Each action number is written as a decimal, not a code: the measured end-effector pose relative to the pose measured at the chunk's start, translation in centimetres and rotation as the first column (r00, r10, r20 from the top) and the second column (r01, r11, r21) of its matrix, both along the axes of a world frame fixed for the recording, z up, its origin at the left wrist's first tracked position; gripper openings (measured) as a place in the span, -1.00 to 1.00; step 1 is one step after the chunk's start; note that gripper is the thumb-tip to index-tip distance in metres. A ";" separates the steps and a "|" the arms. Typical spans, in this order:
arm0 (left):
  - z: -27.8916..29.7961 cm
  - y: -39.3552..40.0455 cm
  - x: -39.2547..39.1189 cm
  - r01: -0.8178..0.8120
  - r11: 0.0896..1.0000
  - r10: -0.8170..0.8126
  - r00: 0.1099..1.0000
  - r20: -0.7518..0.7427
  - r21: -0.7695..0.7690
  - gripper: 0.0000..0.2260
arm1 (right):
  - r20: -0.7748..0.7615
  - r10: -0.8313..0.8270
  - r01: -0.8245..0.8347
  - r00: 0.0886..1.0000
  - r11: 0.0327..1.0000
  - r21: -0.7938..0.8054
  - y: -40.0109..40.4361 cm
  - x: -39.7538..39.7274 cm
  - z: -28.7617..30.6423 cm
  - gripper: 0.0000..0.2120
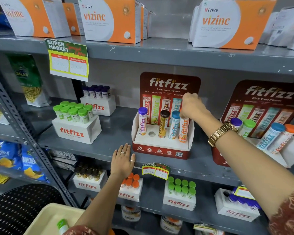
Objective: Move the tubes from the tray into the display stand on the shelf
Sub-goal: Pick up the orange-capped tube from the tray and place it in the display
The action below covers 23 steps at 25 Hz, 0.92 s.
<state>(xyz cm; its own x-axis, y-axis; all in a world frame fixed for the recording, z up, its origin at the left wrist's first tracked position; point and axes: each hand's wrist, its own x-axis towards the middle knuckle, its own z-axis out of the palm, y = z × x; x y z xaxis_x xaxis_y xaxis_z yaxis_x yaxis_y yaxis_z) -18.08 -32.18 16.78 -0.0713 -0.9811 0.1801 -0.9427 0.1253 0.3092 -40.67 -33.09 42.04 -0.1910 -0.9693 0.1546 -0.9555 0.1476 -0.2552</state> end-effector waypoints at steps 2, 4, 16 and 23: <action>-0.1 -0.1 0.0 -0.002 1.000 0.002 1.000 0.013 -0.002 -0.54 | 0.044 -0.010 0.011 0.999 1.000 -0.027 -0.3 -0.5 -0.6 -0.54; -0.3 -0.1 0.0 -0.004 1.000 0.004 1.000 0.013 0.004 -0.53 | 0.062 -0.011 0.013 0.998 0.999 -0.036 -0.6 -0.7 -0.7 -0.55; -0.4 -0.3 0.0 -0.011 0.998 0.010 1.000 0.025 0.058 -0.51 | 0.124 0.028 -0.034 0.992 0.998 0.049 0.3 -1.4 -2.8 -0.54; 1.9 3.5 1.8 -0.090 0.994 0.090 0.996 -0.007 -0.056 -0.53 | -0.130 0.170 -0.197 0.977 0.951 -0.238 2.2 4.7 -3.6 -0.62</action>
<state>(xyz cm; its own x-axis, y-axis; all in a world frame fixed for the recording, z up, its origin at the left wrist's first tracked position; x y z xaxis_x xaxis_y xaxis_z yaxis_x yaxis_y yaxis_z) -16.32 -28.70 18.72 0.0177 -0.9717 0.2357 -0.9495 0.0575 0.3084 -35.95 -30.86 38.42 0.0173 -0.9142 0.4048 -0.9837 -0.0880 -0.1568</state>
